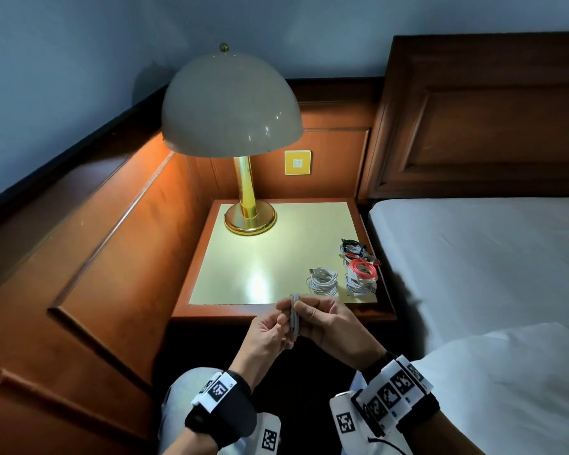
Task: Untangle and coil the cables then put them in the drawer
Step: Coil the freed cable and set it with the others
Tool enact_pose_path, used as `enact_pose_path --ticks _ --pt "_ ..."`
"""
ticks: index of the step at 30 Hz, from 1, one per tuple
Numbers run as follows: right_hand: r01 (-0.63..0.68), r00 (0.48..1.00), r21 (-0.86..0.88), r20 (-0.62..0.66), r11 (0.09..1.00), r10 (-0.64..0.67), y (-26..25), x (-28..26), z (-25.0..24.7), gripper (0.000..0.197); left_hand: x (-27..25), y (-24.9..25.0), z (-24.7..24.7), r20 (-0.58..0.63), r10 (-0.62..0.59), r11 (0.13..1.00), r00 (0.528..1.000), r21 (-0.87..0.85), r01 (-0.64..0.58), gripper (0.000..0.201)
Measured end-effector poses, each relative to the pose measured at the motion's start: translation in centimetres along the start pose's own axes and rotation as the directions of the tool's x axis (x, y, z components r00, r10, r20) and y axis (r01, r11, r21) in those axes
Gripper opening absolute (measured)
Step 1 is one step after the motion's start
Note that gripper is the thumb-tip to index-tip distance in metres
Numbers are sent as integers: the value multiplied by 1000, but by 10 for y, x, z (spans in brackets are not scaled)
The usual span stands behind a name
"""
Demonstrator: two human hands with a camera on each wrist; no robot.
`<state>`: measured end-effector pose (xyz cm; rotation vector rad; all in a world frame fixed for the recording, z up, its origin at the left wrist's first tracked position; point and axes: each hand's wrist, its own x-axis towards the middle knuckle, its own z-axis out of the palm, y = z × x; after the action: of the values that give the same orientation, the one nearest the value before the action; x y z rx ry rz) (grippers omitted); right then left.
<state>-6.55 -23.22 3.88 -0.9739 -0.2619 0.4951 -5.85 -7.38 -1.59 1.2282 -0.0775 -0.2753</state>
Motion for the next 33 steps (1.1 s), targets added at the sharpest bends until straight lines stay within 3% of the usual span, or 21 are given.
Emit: enact_pose_path --ticks 4,8,10,13,14,16,19,21,24,29,33 --pt "123 982 -149 -121 981 -142 -6 3 -1 35 -7 5 6 -36 45 984 998 175 -38 28" --pt "235 906 -449 -219 862 -361 -13 9 -4 22 -13 5 6 22 108 883 994 457 -106 23" --pt "236 869 -671 -179 703 -462 -15 14 -10 21 -17 8 4 57 151 802 987 577 -156 17" --pt "195 851 -929 1 314 -524 -12 18 -25 20 -19 20 1 66 235 724 970 653 -220 13" --pt "189 866 -949 41 250 -498 -10 18 -29 20 -18 24 0 72 261 697 963 676 -239 12" --pt "187 901 -958 80 216 -427 -1 17 -34 15 -15 31 -1 99 323 626 941 724 -291 9" --pt "117 948 -930 1 349 -317 6 12 -32 19 -9 36 -4 147 379 547 914 761 -349 8" --pt "38 973 -868 -80 496 -214 5 8 -30 24 -6 38 -6 165 401 542 901 750 -378 3" --pt "-24 992 -738 -100 675 -74 1 2 -30 29 -4 41 -7 185 406 560 895 724 -404 4" --pt "-157 987 -409 -90 899 132 -3 -6 -24 34 2 51 -4 90 368 685 926 647 -335 11" --pt "-134 991 -316 -37 939 129 -2 -10 -15 29 3 52 -4 68 269 859 961 434 -271 22"
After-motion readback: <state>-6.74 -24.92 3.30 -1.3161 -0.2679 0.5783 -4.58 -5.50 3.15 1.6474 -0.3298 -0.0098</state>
